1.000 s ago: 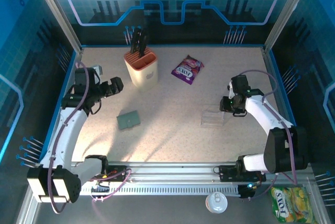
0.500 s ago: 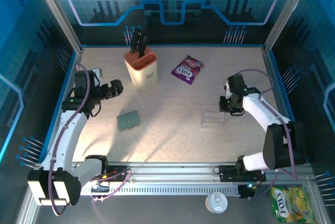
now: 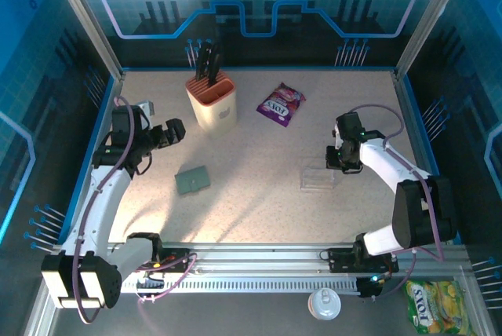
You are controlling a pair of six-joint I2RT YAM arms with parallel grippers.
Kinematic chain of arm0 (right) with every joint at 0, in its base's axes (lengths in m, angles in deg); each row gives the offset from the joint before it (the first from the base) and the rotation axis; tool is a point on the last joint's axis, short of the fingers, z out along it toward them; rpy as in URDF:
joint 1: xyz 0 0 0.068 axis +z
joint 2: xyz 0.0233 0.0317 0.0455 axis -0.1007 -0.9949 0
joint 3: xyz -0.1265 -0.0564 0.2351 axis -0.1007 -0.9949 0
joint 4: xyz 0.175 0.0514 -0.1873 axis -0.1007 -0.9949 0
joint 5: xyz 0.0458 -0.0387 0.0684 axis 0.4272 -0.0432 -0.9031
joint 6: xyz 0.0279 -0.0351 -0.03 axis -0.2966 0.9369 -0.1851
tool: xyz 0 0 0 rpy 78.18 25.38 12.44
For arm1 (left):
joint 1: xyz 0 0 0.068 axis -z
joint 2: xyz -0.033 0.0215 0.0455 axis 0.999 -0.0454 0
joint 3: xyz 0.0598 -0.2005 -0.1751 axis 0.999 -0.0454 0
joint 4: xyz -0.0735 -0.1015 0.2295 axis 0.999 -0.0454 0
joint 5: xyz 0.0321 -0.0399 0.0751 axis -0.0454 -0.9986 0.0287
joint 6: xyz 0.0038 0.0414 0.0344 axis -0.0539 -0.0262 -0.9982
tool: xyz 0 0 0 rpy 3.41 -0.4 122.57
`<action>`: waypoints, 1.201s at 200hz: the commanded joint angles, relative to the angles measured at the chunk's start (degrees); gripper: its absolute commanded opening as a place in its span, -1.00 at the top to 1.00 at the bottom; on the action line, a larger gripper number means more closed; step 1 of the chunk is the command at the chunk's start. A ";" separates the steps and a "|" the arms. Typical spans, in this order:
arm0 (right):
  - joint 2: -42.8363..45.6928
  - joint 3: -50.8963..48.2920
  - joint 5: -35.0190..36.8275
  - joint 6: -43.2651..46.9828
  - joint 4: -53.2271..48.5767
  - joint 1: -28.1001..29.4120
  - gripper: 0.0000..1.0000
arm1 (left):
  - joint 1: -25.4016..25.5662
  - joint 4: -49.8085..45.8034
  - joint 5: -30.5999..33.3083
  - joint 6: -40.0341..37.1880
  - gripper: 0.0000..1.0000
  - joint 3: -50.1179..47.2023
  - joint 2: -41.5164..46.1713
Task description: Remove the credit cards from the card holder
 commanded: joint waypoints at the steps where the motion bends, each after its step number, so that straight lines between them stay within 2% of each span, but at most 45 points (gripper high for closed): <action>1: -0.49 1.24 1.31 -0.91 -0.90 1.50 0.79 | -0.66 0.96 -1.77 0.37 -0.99 -0.82 0.25; 45: -1.56 3.20 3.32 -1.87 -2.11 3.71 0.83 | -0.84 1.32 -2.80 0.63 -0.99 -0.91 -0.18; 72: -3.56 6.62 3.98 -2.90 -2.98 5.38 0.85 | -1.06 1.57 -5.62 0.64 -0.98 -0.83 -0.98; 94: -6.16 10.98 4.61 -4.30 -3.70 7.14 0.87 | -1.01 1.43 -5.08 0.90 -0.99 -0.90 -1.38; 155: -18.88 26.91 4.91 -7.08 -5.57 12.49 0.90 | -1.01 2.09 -5.43 1.13 -0.99 -1.33 -0.73; 193: -27.56 37.41 3.21 -8.03 -7.35 13.74 0.91 | -1.08 2.18 -5.62 1.34 -0.99 -1.29 -0.85; 240: -35.08 46.26 5.12 -7.96 -9.80 14.34 0.91 | -1.10 2.14 -5.41 1.19 -0.98 -1.32 -0.72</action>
